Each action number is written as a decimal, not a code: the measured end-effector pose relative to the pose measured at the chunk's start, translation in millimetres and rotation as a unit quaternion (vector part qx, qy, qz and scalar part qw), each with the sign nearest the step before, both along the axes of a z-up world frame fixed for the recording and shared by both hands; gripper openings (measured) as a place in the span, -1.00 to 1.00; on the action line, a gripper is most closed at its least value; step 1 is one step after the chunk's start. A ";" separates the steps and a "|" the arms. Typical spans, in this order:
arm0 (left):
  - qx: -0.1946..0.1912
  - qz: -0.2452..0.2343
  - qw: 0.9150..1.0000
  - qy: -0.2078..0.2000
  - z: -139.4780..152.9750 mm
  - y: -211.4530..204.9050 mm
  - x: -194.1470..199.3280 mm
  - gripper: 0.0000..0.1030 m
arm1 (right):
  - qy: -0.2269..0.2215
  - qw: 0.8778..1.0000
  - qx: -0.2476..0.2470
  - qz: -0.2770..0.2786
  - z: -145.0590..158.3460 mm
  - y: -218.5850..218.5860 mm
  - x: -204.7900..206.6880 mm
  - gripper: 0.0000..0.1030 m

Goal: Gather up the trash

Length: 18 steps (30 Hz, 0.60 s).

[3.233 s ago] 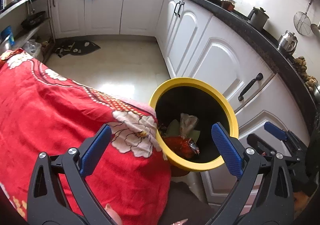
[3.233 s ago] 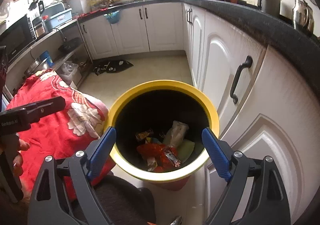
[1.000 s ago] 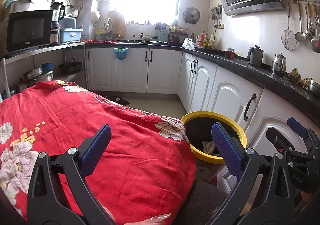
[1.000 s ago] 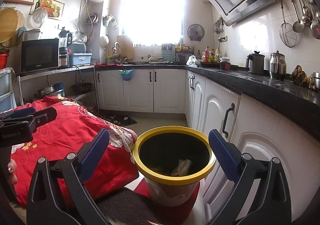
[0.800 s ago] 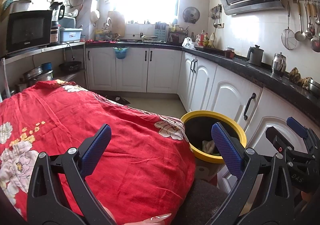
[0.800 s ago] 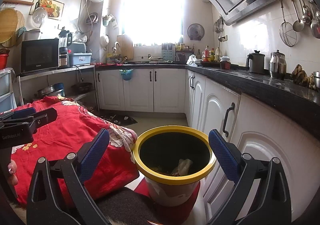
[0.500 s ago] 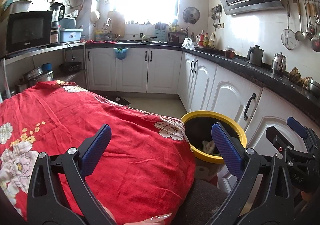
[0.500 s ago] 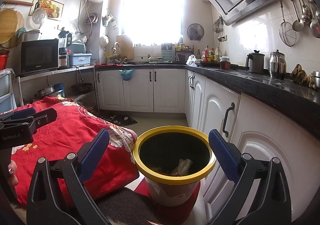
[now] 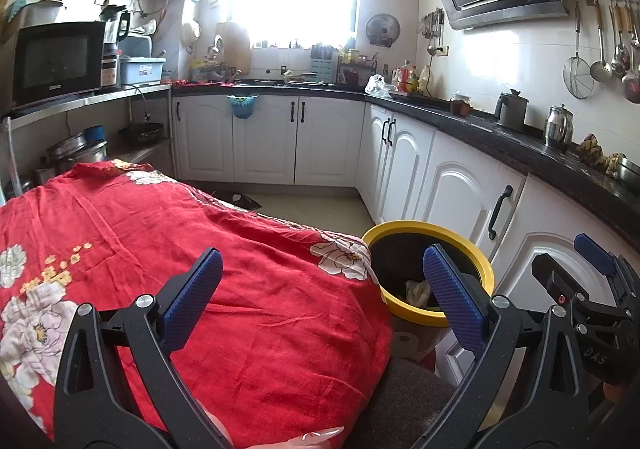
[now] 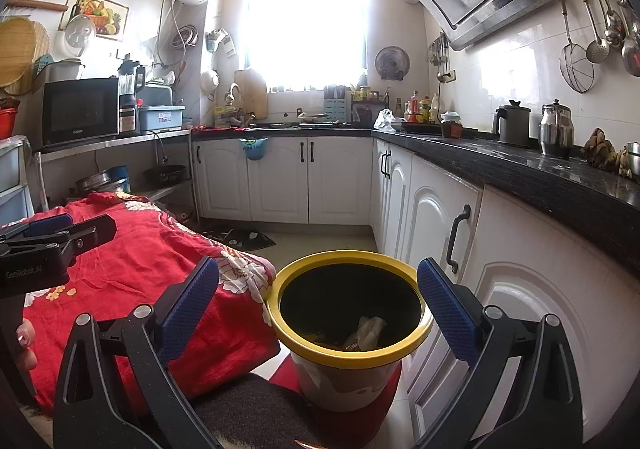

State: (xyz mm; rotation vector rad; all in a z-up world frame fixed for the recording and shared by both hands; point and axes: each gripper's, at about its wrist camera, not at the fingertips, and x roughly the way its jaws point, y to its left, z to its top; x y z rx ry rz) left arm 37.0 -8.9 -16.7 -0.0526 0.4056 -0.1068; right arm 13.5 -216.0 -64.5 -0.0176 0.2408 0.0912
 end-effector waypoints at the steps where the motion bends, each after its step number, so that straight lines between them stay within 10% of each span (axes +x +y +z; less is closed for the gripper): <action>1: 0.001 0.001 1.000 0.000 -0.2 -0.3 -0.1 0.79 | 0.000 1.000 0.000 0.000 0.1 0.0 0.1 0.88; 18: -0.001 -0.004 1.000 0.002 -1.4 2.2 0.4 0.79 | 0.001 1.000 0.000 0.000 0.2 0.1 0.1 0.88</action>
